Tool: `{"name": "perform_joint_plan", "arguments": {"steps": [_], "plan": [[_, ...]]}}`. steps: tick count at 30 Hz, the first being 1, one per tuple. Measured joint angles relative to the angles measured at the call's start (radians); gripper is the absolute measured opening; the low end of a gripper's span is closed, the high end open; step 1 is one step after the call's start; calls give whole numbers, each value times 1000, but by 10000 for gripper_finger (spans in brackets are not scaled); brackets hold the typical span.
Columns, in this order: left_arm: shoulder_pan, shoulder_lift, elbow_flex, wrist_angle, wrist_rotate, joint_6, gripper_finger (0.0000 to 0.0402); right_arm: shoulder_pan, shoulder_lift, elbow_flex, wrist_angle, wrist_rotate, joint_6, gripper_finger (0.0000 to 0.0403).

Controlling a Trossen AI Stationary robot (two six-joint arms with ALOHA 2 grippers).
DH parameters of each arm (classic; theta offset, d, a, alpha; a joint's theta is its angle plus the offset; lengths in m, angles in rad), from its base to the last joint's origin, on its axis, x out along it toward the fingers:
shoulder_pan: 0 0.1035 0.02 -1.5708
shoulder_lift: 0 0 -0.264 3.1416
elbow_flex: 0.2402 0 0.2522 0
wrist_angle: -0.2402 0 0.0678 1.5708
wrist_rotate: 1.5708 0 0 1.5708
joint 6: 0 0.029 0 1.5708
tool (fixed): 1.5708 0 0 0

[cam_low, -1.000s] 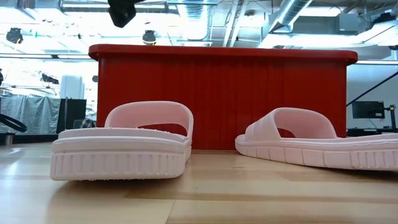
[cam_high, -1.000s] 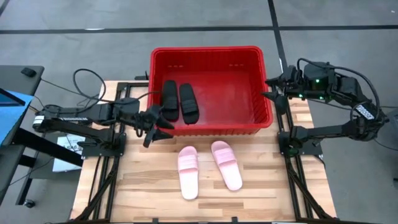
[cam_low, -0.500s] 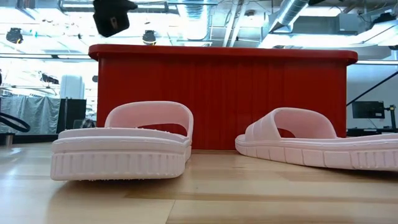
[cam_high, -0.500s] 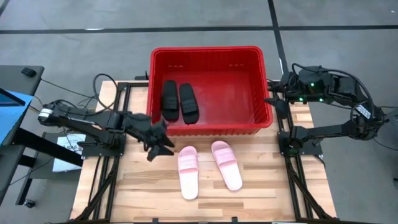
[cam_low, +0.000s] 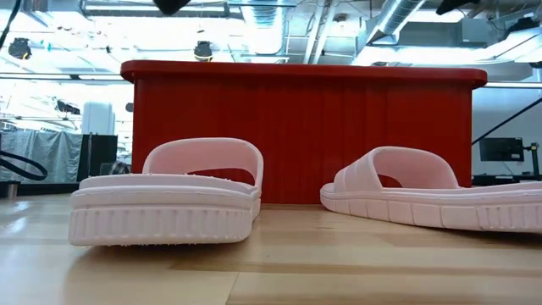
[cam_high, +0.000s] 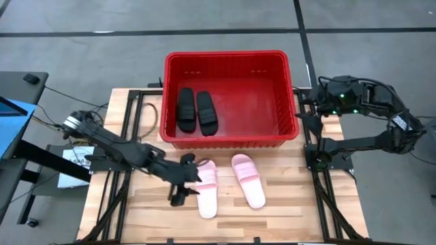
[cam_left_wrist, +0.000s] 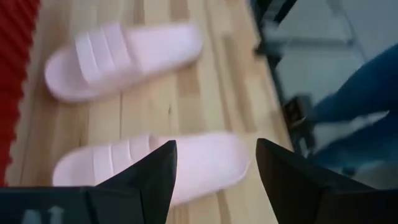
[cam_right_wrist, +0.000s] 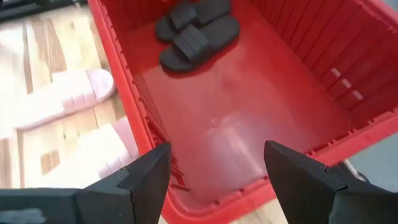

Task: Pick and place slides into bin
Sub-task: Put the left pink slide into the red bin

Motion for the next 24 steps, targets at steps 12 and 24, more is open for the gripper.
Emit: {"name": "perform_joint_plan", "arguments": {"steps": [12, 24], "plan": [[-18, 371, 423, -386, 68, -61, 210, 45, -46, 0, -26, -219, -87, 249], [-19, 453, 480, -425, 42, -193, 210, 164, -57, 0, -42, -394, -138, 249]]}}
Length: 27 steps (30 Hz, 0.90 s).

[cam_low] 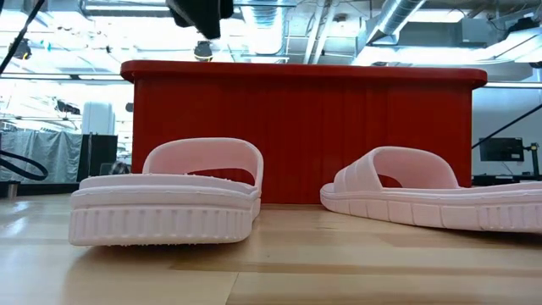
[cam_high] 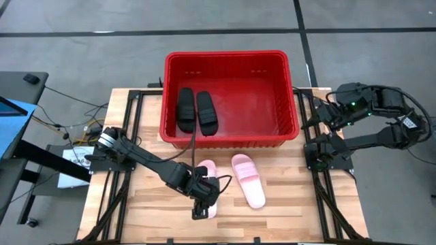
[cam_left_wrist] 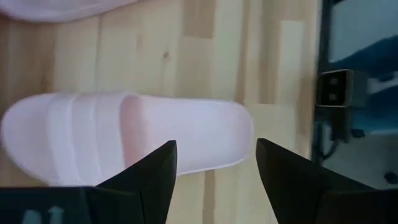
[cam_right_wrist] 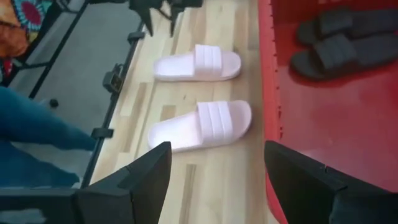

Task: Pick and place slides into bin
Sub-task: Put the left pink slide into the red bin

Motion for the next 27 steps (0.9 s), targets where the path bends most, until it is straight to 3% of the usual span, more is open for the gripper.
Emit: {"name": "perform_joint_plan", "arguments": {"steps": [5, 15, 27], "plan": [[-6, 0, -27, 9, -37, -44, 210, 29, 0, 0, -6, 2, -10, 249], [-44, 0, -45, 98, 2, -127, 210, 66, -8, 0, -6, 4, -35, 249], [-113, 87, -36, 98, -26, -170, 210, 82, -14, 0, -28, 4, -36, 249]]}}
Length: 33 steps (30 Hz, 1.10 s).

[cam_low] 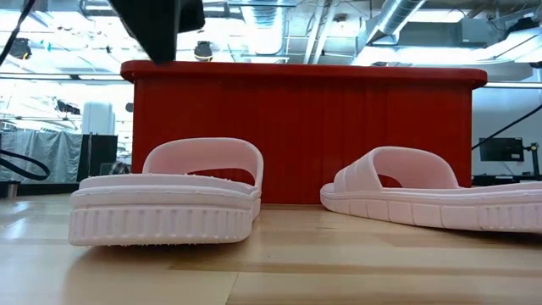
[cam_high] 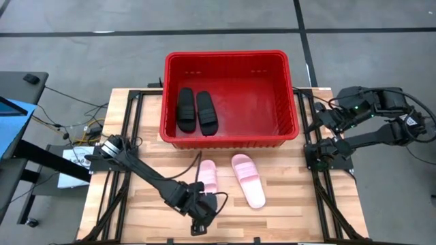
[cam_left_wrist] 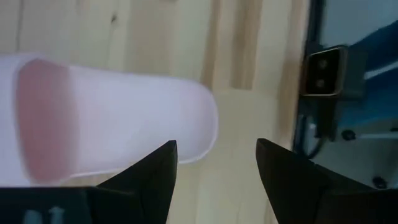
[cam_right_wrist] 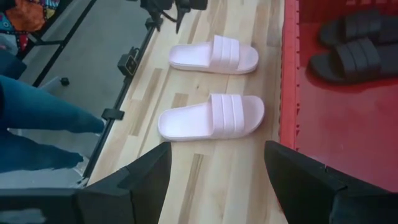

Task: Pick and place slides into bin
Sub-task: Put the left pink slide into the red bin

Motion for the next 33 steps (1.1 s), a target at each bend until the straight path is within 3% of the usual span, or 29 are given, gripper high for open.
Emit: {"name": "perform_joint_plan", "arguments": {"steps": [21, 33], "plan": [[-1, 186, 1, 55, 76, 48, 210, -1, -4, 0, 0, 1, 15, 249], [-5, 215, 2, 63, -24, 48, 210, -1, -4, 0, 0, 1, 37, 249]]}}
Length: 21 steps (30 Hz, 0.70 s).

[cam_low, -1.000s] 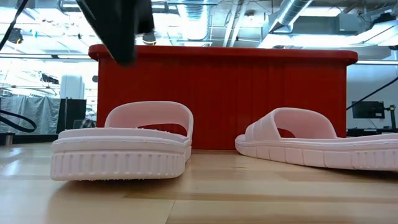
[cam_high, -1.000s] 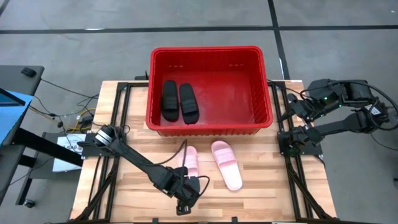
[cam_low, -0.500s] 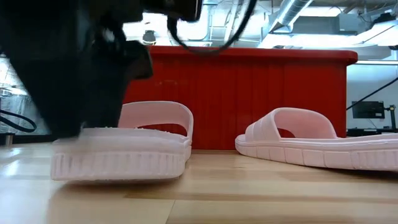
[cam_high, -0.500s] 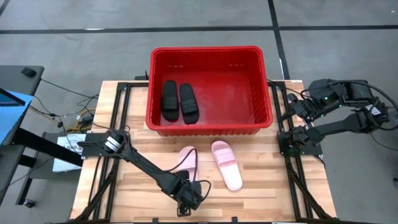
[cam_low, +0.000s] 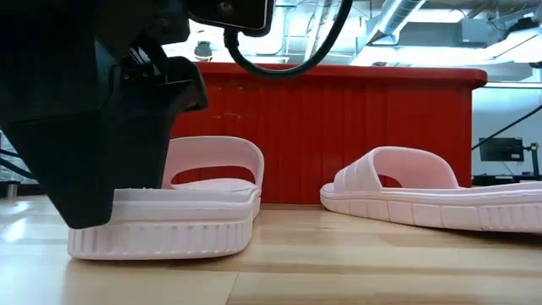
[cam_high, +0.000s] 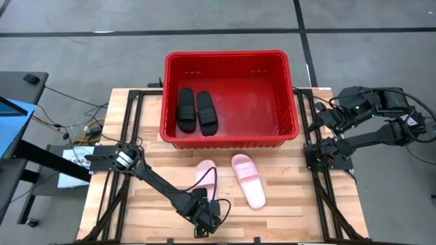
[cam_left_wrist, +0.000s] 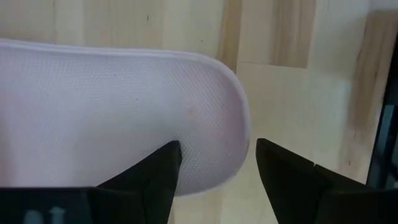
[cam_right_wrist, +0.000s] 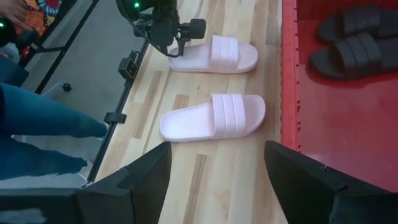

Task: Pick and place slides into bin
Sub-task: Put the left pink slide into the red bin

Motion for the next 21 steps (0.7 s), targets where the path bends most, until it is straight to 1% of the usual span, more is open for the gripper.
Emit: {"name": "perform_joint_plan", "arguments": {"steps": [5, 11, 17, 19, 21], "plan": [[0, 13, -1, -3, -21, 0, 210, 0, 0, 0, 0, 1, 0, 249], [-3, 40, 4, -14, -19, -4, 210, 0, 0, 0, 0, 2, 1, 249], [-14, 48, 4, -11, -110, -19, 210, 0, 0, 0, 0, 3, 1, 249], [-14, 48, 4, -11, -121, -30, 206, 0, 0, 0, 0, 3, 1, 249], [-14, 48, 4, -14, -122, -31, 193, 0, 0, 0, 0, 4, 1, 249]]}}
